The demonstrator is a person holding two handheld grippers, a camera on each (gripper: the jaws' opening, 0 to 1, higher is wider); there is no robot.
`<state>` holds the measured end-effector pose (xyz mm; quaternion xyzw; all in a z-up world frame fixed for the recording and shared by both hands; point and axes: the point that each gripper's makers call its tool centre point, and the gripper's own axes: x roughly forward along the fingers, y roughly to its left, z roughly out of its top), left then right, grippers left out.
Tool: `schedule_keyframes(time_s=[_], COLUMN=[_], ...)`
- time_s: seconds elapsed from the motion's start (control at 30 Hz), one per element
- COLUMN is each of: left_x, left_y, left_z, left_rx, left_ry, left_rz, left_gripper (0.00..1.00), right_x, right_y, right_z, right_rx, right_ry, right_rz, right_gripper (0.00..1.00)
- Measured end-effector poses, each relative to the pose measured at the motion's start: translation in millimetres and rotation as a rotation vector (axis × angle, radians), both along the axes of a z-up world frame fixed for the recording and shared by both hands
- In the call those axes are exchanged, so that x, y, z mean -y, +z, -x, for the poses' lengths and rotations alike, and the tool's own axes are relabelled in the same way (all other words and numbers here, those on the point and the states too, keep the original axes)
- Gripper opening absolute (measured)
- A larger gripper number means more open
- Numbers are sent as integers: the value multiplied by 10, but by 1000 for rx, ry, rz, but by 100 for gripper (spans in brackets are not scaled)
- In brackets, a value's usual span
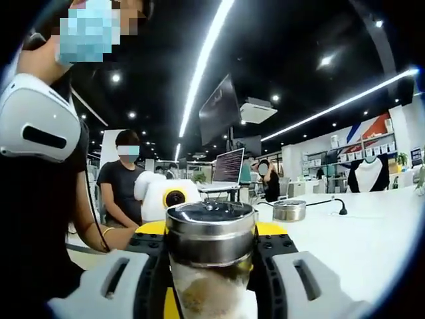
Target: Rotate the seasoning bottle until the label or dispensing opening points toward the visible target arrow and the bottle remains upright within the marked orientation range
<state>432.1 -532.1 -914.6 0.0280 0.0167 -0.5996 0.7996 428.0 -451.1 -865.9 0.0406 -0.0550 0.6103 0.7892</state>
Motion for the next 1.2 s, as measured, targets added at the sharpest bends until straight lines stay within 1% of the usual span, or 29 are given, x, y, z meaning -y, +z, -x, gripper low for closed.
schedule_keyframes(time_s=[0.07, 0.17, 0.2, 0.23, 0.33, 0.5, 0.53, 0.57, 0.6, 0.63, 0.67, 0.7, 0.73, 0.77, 0.8, 0.83, 0.87, 0.93, 0.97, 1.03, 1.07, 1.13, 1.2], left_x=[6, 10, 9, 1, -6, -7, -21, -37, -68, -60, -136, -170, -93, -78, -52, -49, -61, -74, -77, -110, -157, -170, -176], left_y=[7, 1, -7, -13, -18, 23, 45, 71, 144, 136, 168, 172, 166, 163, 153, 152, 148, 152, 149, 133, 123, 112, 120], left_z=[-15, -41, -56, -79, -102, -115, -130, -141, -170, -139, -173, -182, -176, -159, -168, -166, -205, -227, -231, -280, -343, -368, -379], left_rx=[-1, 1, 0, -5, -12, -20, -27, -42, -71, -51, -23, -7, 27, 22, 20, 20, 16, 8, 9, 9, 12, 19, 16], left_ry=[21, 48, 60, 78, 100, 128, 141, 149, 167, 146, 168, 189, 180, 183, 189, 194, 213, 234, 246, 294, 336, 368, 398], left_rz=[6, 1, -3, -1, 4, 23, 38, 57, 109, 82, 67, 49, 26, 23, 24, 25, 27, 33, 25, 8, -7, -26, -20], left_gripper=[48, 48, 48, 48, 48, 48, 48, 48, 48, 48, 48, 48, 48, 48, 48, 48, 48, 48, 48, 48, 48, 48, 48], right_x=[13, 28, 34, 38, 41, 84, 106, 110, 137, 149, 150, 131, 115, 132, 131, 115, 110, 118, 131, 165, 174, 185, 165], right_y=[1, -28, -36, -39, -42, -6, 8, -2, -90, -137, -104, -61, -91, -82, -87, -91, -91, -75, -69, -35, -31, 8, 28], right_z=[-20, -36, -45, -49, -55, -57, -60, -58, -87, -108, -56, -47, -22, -48, -34, -36, -42, -62, -72, -111, -130, -159, -186], right_rx=[-3, -24, -26, -24, -21, -42, -53, -53, -36, -16, -42, -48, -19, 18, 9, 11, 13, 30, 34, 34, 26, 33, 26], right_ry=[-18, -36, -44, -55, -83, -105, -112, -112, -143, -164, -144, -145, -146, -161, -161, -160, -166, -190, -196, -218, -230, -248, -257], right_rz=[9, 20, 25, 26, 36, 15, 3, 9, 62, 90, 53, 21, 43, 48, 50, 56, 59, 60, 60, 42, 38, 24, 16], right_gripper=[48, 48, 47, 45, 44, 44, 44, 45, 45, 46, 45, 42, 41, 41, 41, 41, 40, 40, 40, 40, 40, 39, 38])
